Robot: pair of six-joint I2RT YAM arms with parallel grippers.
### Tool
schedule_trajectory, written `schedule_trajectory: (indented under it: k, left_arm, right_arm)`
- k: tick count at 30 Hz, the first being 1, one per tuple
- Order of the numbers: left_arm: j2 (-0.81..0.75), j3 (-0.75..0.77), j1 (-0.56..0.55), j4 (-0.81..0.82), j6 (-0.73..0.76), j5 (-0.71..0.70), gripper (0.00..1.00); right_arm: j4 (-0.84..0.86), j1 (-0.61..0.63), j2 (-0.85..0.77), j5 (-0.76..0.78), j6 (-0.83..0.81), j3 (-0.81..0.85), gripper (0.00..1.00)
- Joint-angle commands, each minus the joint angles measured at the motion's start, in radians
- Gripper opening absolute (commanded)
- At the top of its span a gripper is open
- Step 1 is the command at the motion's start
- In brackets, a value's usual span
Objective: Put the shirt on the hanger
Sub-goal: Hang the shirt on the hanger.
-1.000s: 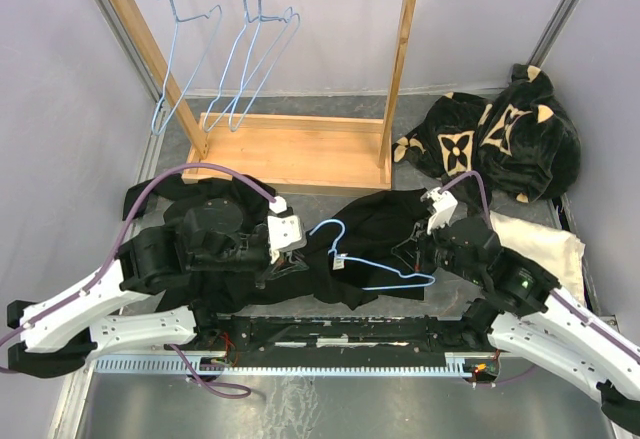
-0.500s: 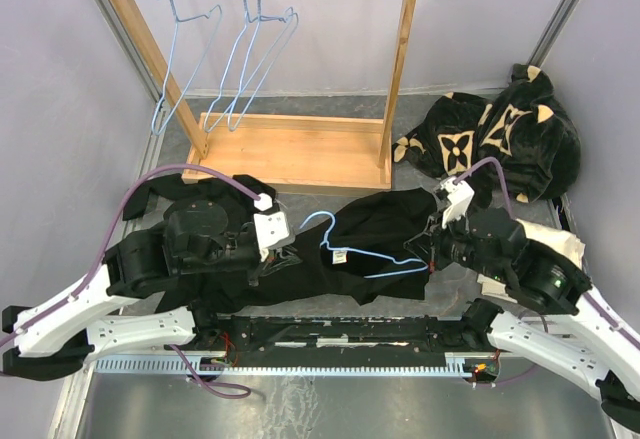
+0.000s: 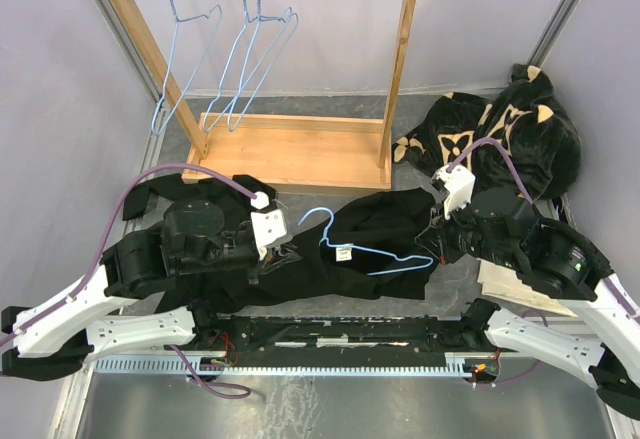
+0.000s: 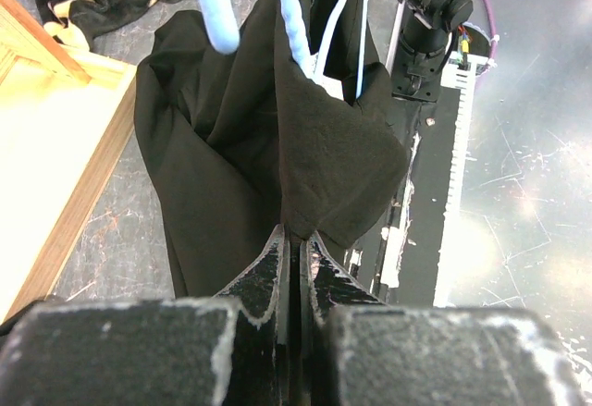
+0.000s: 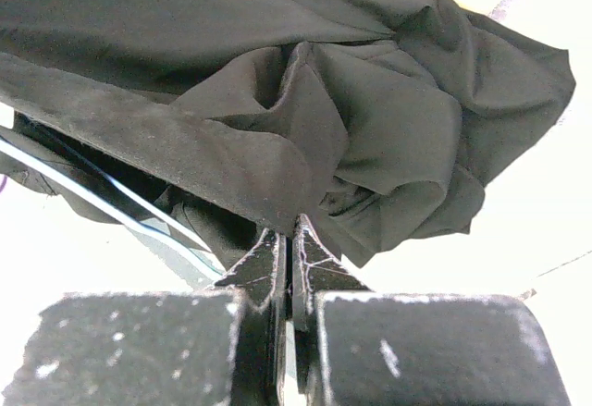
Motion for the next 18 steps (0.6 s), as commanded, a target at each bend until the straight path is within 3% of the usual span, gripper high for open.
schedule_trajectory:
  k: [1, 18]
  left_arm:
    - [-0.051, 0.052, -0.001, 0.009, -0.010, -0.042, 0.03]
    - [-0.141, 0.089, -0.001, 0.024, -0.010, -0.096, 0.03]
  right_arm:
    - [-0.175, -0.009, 0.007, 0.179, -0.076, 0.060, 0.00]
    - [-0.180, -0.009, 0.046, 0.188, -0.067, 0.045, 0.00]
